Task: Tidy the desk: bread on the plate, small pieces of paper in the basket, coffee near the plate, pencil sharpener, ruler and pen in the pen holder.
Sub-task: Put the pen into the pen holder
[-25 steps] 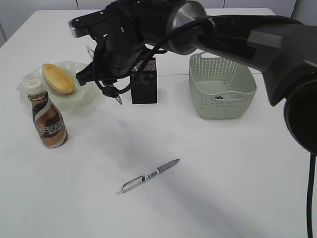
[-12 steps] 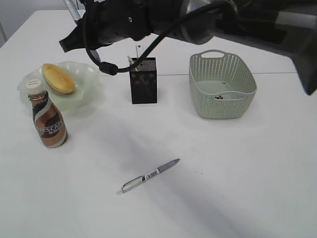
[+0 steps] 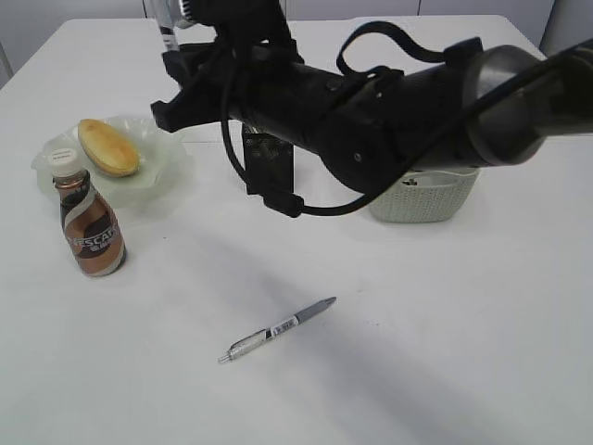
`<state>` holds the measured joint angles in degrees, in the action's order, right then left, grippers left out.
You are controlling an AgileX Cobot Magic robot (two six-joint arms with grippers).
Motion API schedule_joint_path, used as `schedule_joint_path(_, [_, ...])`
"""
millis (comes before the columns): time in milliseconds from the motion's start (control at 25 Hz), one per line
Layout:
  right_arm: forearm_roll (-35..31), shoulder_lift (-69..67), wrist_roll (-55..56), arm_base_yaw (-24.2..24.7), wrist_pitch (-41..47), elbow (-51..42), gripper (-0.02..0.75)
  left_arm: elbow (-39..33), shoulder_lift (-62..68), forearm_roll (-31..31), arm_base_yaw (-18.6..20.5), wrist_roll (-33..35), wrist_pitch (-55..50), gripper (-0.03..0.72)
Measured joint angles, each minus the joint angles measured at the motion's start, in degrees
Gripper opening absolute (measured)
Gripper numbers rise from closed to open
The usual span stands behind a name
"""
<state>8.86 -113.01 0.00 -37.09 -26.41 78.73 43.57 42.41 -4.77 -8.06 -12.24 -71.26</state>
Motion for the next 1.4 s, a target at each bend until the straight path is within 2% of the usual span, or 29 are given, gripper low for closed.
schedule_joint_path(320, [-6.0, 0.1, -4.4, 4.5, -3.2, -2.1, 0.080, 0.0, 0.0, 0.1, 0.0, 0.0, 0.0, 0.361])
schedule_joint_path(600, [-11.5, -3.1, -6.1, 8.5, -13.2, -1.4, 0.080, 0.0, 0.0, 0.3, 0.0, 0.0, 0.0, 0.361])
schedule_joint_path(920, [-12.8, -13.9, -10.3, 8.8, -21.2, 4.6, 0.080, 0.0, 0.0, 0.9, 0.0, 0.0, 0.0, 0.361])
schedule_joint_path(1080, [-15.3, -15.2, -11.0, 8.8, -21.3, 4.9, 0.080, 0.0, 0.0, 2.3, 0.0, 0.0, 0.0, 0.361])
schedule_joint_path(1400, [-15.6, -17.8, -12.7, 9.8, -17.5, 10.3, 0.080, 0.0, 0.0, 4.0, 0.0, 0.1, 0.0, 0.361])
